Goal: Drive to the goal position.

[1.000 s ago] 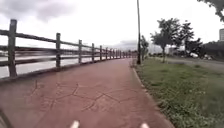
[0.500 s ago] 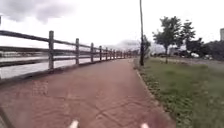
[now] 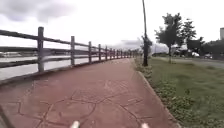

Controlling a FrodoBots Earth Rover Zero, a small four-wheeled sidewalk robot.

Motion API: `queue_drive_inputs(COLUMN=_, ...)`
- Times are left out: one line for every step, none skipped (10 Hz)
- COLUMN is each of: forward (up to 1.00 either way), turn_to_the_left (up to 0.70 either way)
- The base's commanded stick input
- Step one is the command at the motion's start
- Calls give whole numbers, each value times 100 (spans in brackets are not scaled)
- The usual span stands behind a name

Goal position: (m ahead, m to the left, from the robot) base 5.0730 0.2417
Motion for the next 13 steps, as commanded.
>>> queue_drive_inputs(forward=100, turn_to_the_left=0)
queue_drive_inputs(forward=100, turn_to_the_left=0)
queue_drive_inputs(forward=100, turn_to_the_left=0)
queue_drive_inputs(forward=100, turn_to_the_left=0)
queue_drive_inputs(forward=100, turn_to_the_left=0)
queue_drive_inputs(forward=100, turn_to_the_left=0)
queue_drive_inputs(forward=100, turn_to_the_left=0)
queue_drive_inputs(forward=100, turn_to_the_left=0)
queue_drive_inputs(forward=100, turn_to_the_left=0)
queue_drive_inputs(forward=100, turn_to_the_left=0)
queue_drive_inputs(forward=100, turn_to_the_left=0)
queue_drive_inputs(forward=100, turn_to_the_left=0)
queue_drive_inputs(forward=100, turn_to_the_left=0)
